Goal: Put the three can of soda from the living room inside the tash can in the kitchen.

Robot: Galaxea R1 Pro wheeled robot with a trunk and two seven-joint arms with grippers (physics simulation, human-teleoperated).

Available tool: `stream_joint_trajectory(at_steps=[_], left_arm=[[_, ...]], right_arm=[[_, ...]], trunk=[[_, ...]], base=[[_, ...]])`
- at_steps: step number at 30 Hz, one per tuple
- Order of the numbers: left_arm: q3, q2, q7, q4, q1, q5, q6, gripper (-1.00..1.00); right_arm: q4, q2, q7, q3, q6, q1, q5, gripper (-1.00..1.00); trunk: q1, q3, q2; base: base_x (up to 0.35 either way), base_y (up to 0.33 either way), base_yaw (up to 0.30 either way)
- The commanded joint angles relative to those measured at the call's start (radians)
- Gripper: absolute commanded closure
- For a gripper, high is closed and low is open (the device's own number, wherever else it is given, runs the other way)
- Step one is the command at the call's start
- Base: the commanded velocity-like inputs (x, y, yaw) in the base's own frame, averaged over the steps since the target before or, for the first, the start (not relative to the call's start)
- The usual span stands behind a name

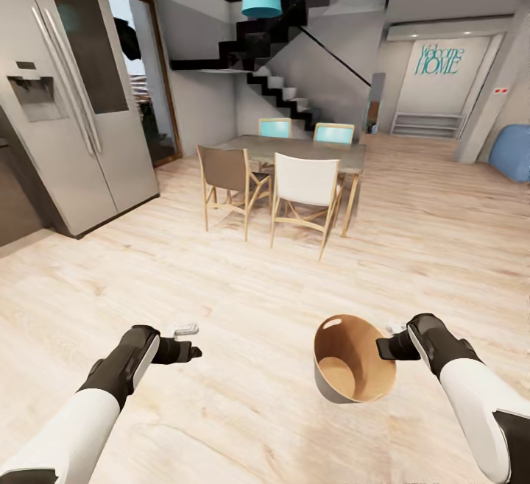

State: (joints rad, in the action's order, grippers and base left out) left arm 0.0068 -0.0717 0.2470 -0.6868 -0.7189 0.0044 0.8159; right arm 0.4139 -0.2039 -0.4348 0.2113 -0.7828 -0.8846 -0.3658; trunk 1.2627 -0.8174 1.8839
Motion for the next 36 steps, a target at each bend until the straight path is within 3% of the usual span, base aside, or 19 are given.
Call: stream_joint_trajectory(at_steps=[1,27,36], left_arm=[[0.0,0.0,0.0,0.001,0.0,0.0,0.0,-1.0],[-0.001,0.0,0.0,0.006,0.0,-0.001,-0.001,-1.0],[-0.002,0.0,0.0,0.006,0.0,-0.001,-0.003,-1.0]], right_arm=[[0.0,0.0,-0.003,0.003,-0.005,0.0,0.022,1.0],[0.0,0.014,-0.003,0.008,-0.004,0.0,0.022,1.0],[0.0,0.014,-0.004,0.008,-0.004,0.0,0.022,1.0]], trunk=[[0.0,0.0,0.0],[0.0,-0.028,0.0],[0.0,-0.028,0.0]], base=[[0.0,0.0,-0.066],[0.0,0.0,-0.07],[0.079,0.0,-0.209]])
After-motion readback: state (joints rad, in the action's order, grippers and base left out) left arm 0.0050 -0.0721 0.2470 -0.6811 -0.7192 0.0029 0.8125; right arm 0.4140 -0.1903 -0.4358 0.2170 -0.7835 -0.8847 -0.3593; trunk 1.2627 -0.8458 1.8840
